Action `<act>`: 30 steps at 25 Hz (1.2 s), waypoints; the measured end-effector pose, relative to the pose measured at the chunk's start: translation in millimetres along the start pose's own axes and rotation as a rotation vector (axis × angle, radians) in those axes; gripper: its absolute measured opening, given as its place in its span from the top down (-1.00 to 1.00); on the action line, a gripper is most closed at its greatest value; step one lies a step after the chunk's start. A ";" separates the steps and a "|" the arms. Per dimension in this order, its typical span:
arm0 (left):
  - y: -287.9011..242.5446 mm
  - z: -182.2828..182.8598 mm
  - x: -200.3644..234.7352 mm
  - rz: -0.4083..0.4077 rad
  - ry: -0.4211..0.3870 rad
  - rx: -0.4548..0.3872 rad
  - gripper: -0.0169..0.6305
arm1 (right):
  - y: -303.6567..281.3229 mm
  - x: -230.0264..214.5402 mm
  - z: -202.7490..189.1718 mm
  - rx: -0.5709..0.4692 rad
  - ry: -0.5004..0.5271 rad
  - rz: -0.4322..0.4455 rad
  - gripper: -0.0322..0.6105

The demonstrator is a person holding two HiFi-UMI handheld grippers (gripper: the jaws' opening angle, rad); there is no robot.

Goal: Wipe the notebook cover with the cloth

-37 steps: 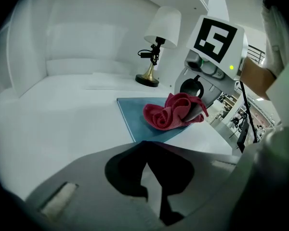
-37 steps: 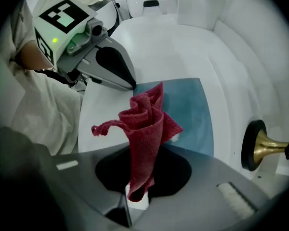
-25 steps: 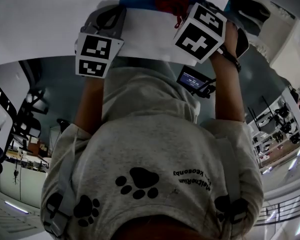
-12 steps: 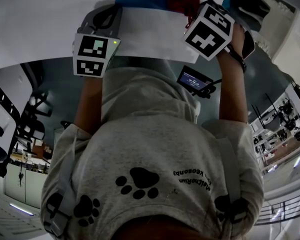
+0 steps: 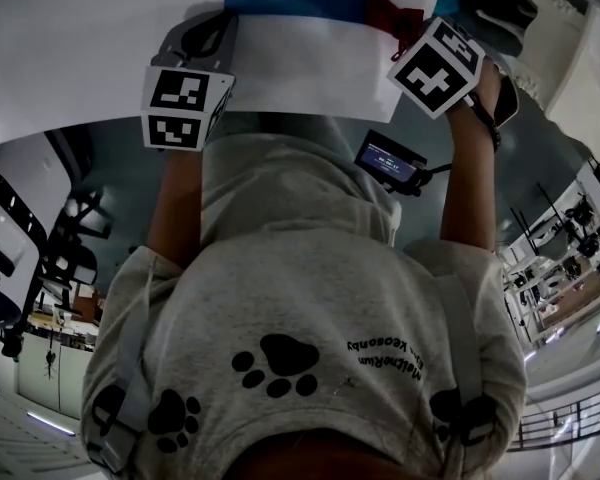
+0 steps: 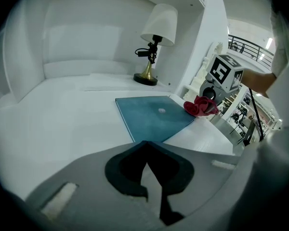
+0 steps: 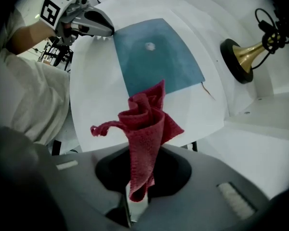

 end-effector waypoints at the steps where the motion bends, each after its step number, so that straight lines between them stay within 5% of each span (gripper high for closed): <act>1: 2.0 -0.5 0.3 0.000 -0.003 0.005 0.96 | 2.0 2.0 -2.5 -0.003 -0.010 0.000 0.73; 7: 2.3 -3.1 3.5 -0.022 -0.019 0.032 0.96 | 22.1 5.7 -6.5 -0.118 -0.120 -0.011 0.73; 13: 10.8 7.0 11.9 0.006 -0.056 0.030 0.96 | 66.4 13.3 5.4 -0.383 -0.280 -0.012 0.73; 20: 44.1 59.9 5.4 0.059 -0.084 -0.129 0.96 | 124.2 26.8 23.5 -0.705 -0.372 -0.071 0.73; 30: 111.7 137.5 1.6 0.208 -0.113 -0.432 0.96 | 222.5 44.2 37.5 -1.212 -0.435 -0.283 0.73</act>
Point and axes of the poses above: the fingertips, and each gripper's own axes: y backward along the fingers, x to its left, z out of its top, the point moved 6 cm from there along y, backward along the fingers, and after that the axes turned 12 degrees about -y, right-handed, at the moved point
